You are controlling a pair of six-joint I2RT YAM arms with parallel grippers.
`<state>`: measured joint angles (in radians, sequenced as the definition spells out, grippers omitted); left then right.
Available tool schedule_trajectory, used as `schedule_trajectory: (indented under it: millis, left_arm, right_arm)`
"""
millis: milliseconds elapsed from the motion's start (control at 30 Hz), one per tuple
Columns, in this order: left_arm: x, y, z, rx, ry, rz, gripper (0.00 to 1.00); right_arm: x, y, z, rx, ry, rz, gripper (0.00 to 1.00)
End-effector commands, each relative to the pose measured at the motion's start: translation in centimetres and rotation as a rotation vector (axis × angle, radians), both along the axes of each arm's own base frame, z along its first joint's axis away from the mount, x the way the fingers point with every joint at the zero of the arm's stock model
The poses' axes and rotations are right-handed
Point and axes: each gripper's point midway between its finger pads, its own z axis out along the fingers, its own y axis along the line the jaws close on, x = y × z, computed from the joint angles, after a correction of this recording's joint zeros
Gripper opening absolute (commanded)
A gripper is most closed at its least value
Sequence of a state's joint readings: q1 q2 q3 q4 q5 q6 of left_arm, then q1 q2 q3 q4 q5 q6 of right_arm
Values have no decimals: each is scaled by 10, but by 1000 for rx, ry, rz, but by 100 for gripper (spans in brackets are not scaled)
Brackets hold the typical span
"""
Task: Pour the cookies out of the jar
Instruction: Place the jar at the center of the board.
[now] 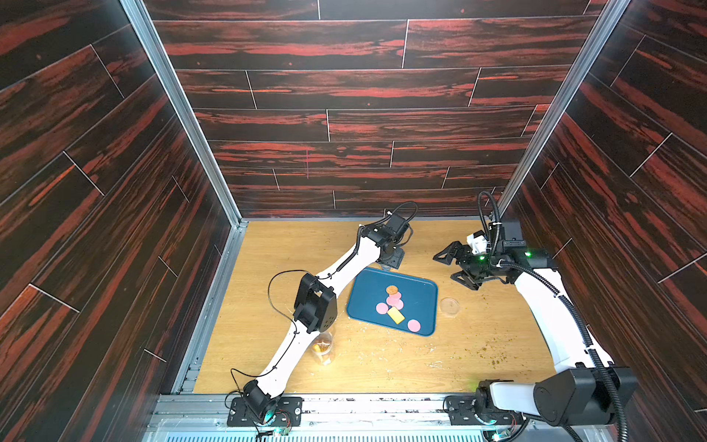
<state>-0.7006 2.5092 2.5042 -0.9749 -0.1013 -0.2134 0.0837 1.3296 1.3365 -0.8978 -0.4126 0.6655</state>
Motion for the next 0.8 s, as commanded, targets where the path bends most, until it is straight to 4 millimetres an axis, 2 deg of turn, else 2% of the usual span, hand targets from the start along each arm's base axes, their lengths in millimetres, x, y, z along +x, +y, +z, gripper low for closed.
schedule_trajectory:
  millis: [0, 333, 400, 600, 700, 733, 767]
  left_arm:
    - [2, 0, 4, -7, -2, 4, 74]
    - [5, -7, 10, -40, -17, -1, 79]
    - [7, -7, 15, -51, -27, -1, 84]
    - [6, -5, 23, -51, -39, -4, 84]
    - [6, -3, 33, -56, -58, -3, 85]
    - [6, -3, 37, -59, -65, -1, 87]
    - [6, -2, 41, -64, -74, 0, 97]
  right_arm:
    - [-4, 1, -6, 8, 34, 2, 93]
    - [1, 2, -4, 14, 33, 2, 93]
    - [1, 2, -4, 14, 31, 4, 93]
    - [2, 2, -5, 13, 33, 3, 93]
    - [3, 3, -5, 13, 31, 5, 93]
    - [3, 2, -4, 11, 27, 5, 93]
    - [3, 2, -4, 7, 24, 6, 93]
